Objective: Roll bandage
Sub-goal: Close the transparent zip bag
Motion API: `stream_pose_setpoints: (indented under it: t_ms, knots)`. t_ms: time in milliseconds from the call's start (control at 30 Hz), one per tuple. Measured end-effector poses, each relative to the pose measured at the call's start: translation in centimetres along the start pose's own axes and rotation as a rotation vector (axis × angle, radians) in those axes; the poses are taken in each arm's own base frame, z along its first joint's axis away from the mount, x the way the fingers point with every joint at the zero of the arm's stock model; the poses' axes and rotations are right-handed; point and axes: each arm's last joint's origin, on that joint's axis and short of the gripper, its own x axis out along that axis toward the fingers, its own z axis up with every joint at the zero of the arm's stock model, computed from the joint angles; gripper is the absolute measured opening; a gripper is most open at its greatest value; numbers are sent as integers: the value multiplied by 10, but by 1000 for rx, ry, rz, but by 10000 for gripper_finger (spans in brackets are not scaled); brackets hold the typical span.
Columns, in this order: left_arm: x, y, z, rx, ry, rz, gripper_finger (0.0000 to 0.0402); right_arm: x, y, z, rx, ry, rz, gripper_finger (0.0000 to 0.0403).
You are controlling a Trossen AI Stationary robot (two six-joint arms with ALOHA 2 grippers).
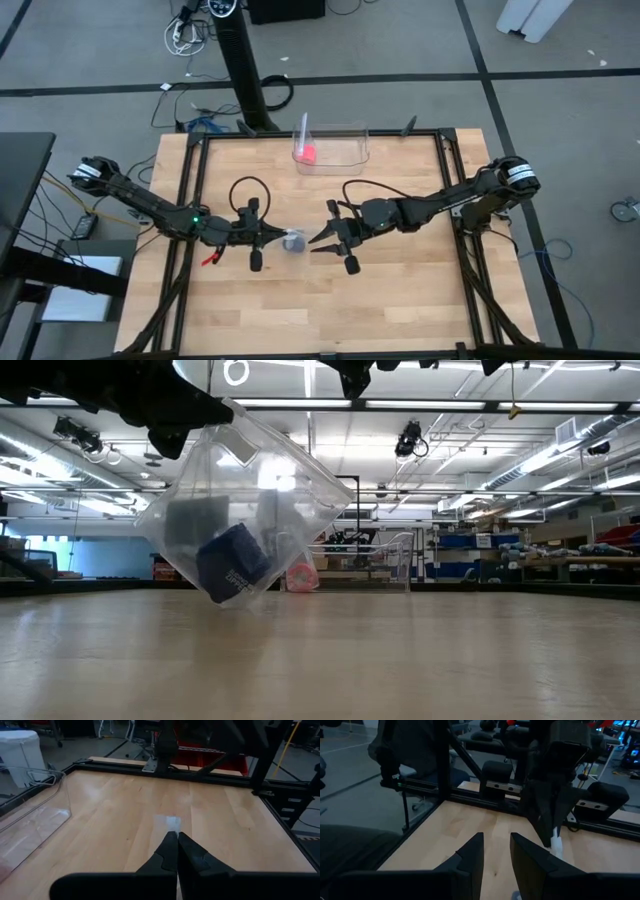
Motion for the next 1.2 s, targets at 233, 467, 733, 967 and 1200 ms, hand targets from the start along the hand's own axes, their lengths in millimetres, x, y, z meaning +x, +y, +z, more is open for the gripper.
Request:
stream_pose_setpoints:
  t_ms: [233,467,733,967,1200]
  knots:
    - [0,0,0,0,0,0,1,0,0,0,7,1,0,95]
    - [1,1,2,17,-13,0,1,0,0,-1,0,14,1,91]
    - [2,2,1,23,2,-31,1,0,-2,1,11,-3,-89,89]
    - [2,3,-1,30,21,-23,1,0,5,-1,11,19,-102,92]
    - [4,4,2,63,32,-31,1,2,7,13,18,93,-172,98]
